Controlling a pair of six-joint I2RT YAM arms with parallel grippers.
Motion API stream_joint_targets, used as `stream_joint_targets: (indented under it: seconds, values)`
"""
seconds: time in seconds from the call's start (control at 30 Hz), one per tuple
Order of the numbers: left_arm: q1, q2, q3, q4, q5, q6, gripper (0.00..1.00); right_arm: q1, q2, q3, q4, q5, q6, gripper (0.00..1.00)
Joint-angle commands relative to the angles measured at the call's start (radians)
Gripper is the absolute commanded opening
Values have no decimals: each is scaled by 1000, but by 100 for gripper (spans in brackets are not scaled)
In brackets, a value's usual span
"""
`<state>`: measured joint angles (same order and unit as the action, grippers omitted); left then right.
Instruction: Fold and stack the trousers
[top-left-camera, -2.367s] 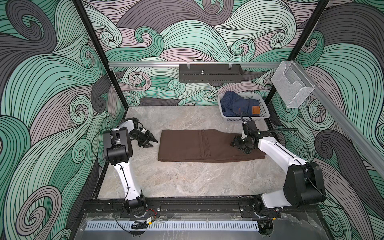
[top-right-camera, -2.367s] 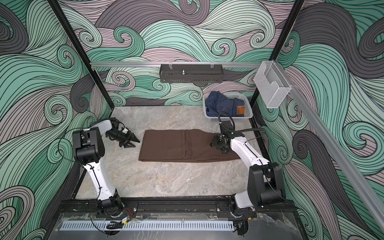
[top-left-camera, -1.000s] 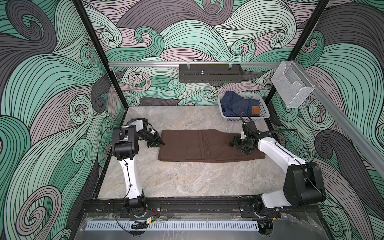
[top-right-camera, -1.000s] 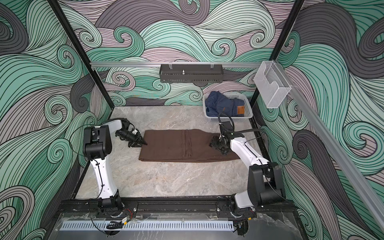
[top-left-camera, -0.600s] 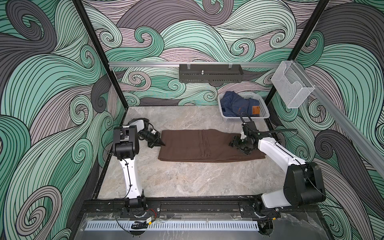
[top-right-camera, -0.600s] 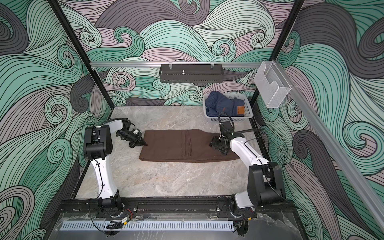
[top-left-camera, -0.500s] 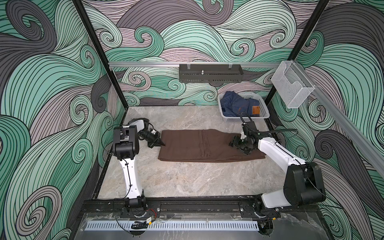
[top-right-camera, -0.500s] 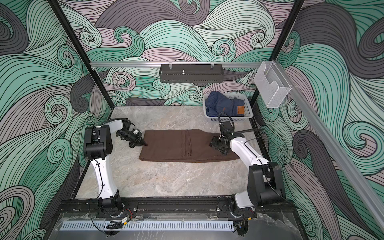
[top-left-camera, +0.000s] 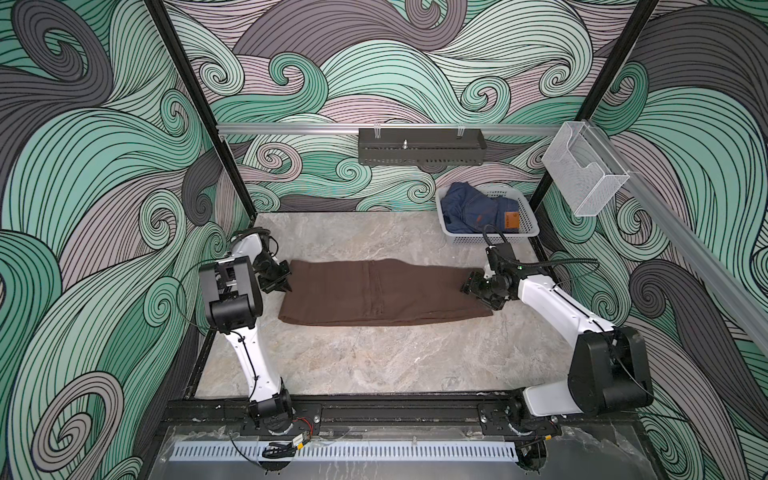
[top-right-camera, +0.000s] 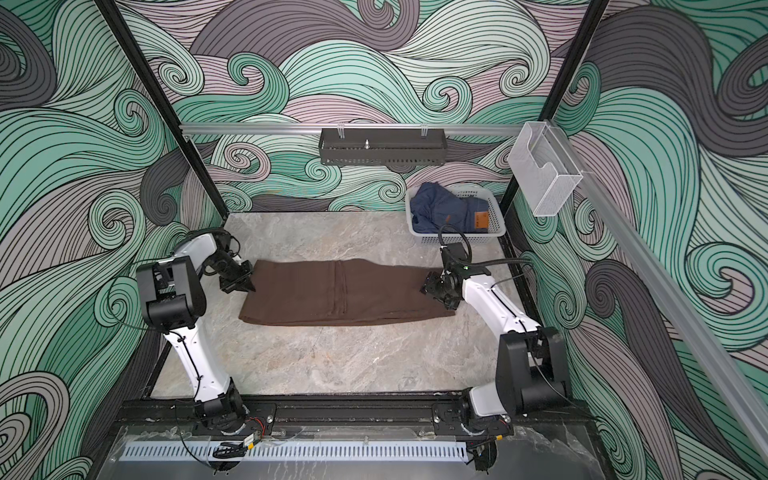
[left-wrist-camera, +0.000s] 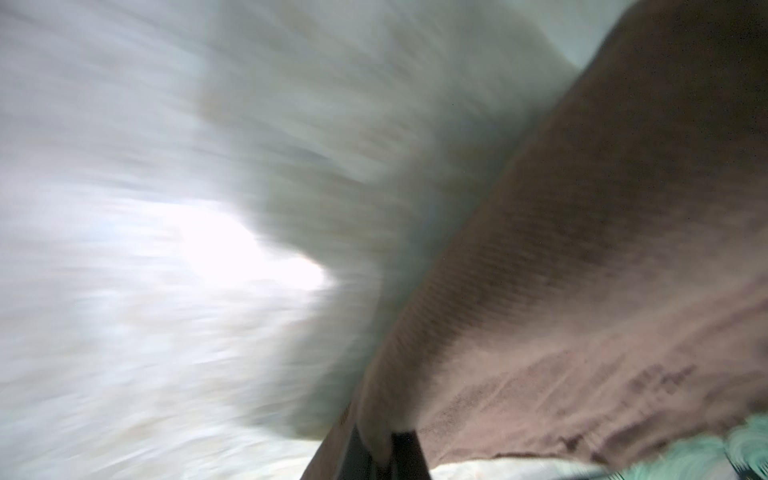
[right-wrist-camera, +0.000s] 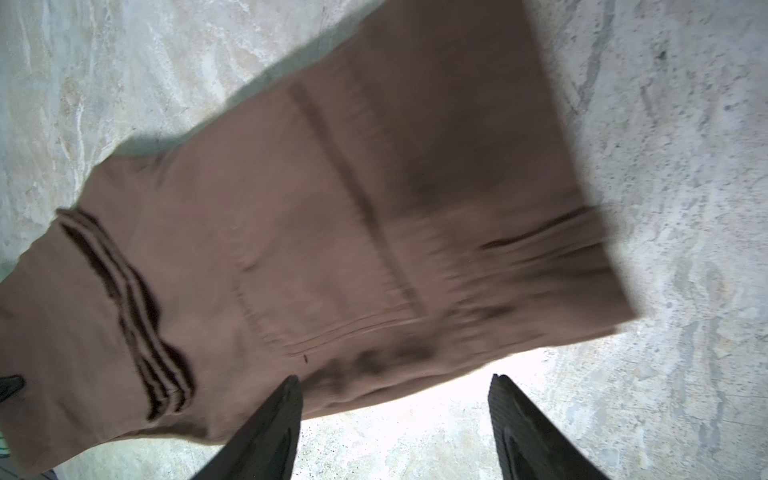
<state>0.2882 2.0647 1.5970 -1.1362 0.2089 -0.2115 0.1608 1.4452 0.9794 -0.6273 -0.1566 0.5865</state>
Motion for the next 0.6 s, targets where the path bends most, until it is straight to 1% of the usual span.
stream_joint_targets:
  seconds: [0.0, 0.07, 0.17, 0.3, 0.57]
  values:
    - [43, -45, 47, -80, -222, 8, 0, -6, 15, 34, -19, 23, -19, 73]
    - [61, -52, 56, -82, -269, 5, 0, -7, 35, 44, -9, 10, -28, 73]
    - [69, -56, 72, -87, -318, 4, 0, -9, 60, 41, 64, -63, -42, 73]
    - [69, -49, 85, -82, -343, 4, 0, -9, 94, 39, 140, -132, -42, 73]
    - [75, -10, 142, -94, -364, 2, 0, -7, 173, 59, 177, -176, -45, 72]
